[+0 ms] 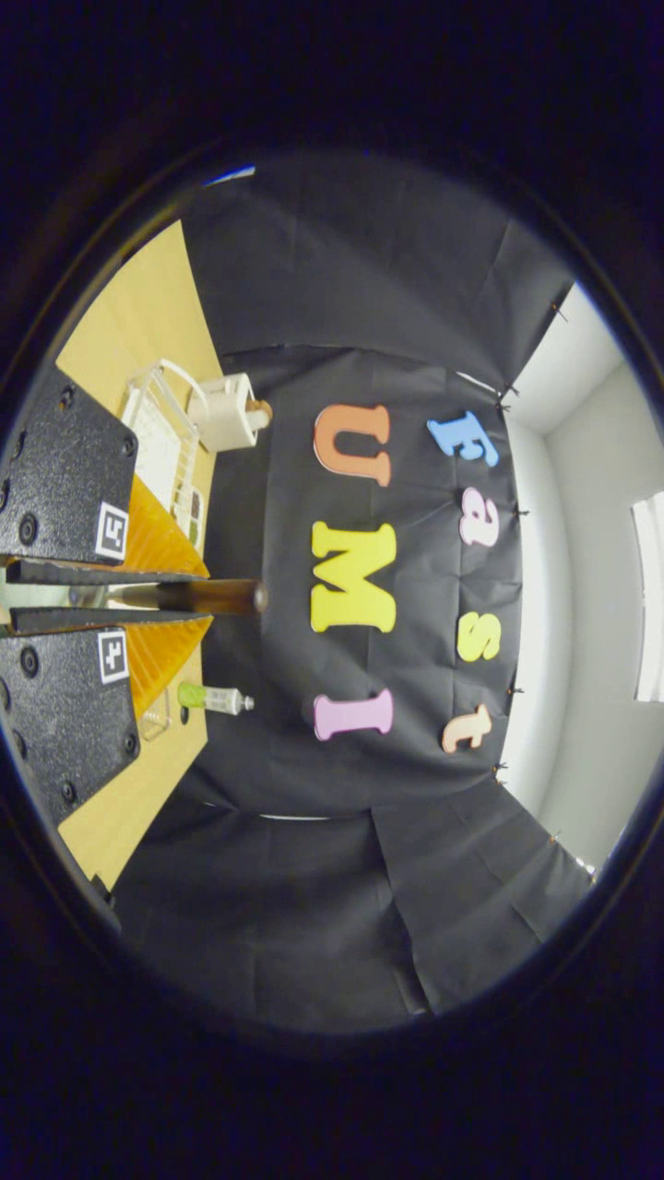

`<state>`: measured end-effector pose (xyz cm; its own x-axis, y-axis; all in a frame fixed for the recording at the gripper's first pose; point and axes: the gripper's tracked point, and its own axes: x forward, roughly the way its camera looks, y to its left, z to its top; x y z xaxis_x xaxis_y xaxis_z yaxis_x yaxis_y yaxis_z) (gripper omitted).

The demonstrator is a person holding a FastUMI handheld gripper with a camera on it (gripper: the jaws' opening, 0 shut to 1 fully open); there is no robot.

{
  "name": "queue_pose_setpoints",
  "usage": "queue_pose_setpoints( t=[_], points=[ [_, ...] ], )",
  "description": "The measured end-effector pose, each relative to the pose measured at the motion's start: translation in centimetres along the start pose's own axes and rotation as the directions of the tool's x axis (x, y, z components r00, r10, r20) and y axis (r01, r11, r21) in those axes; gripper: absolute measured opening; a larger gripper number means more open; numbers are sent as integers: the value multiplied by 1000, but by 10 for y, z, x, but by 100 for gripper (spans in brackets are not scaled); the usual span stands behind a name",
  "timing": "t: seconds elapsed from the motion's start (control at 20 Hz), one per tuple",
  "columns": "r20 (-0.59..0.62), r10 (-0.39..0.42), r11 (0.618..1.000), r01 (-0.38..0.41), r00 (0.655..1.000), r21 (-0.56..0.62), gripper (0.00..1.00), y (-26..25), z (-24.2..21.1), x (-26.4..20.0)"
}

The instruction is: Take the plate from the dish rack, then take the spoon from the basket and place it into the plate.

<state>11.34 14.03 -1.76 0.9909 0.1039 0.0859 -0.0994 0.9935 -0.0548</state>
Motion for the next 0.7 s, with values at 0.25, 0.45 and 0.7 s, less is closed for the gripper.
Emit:
queue_pose_setpoints(
  t=[0.25, 0.45, 0.7],
  points=[
    [-94, 12, 1000, -10, 995, 21, 15, 37, -56, -9],
    [-130, -12, 998, 21, 991, 66, 15, 43, -94, -5],
    [-169, -31, 997, 44, 985, 71, 17, 42, -134, -6]
  ],
)
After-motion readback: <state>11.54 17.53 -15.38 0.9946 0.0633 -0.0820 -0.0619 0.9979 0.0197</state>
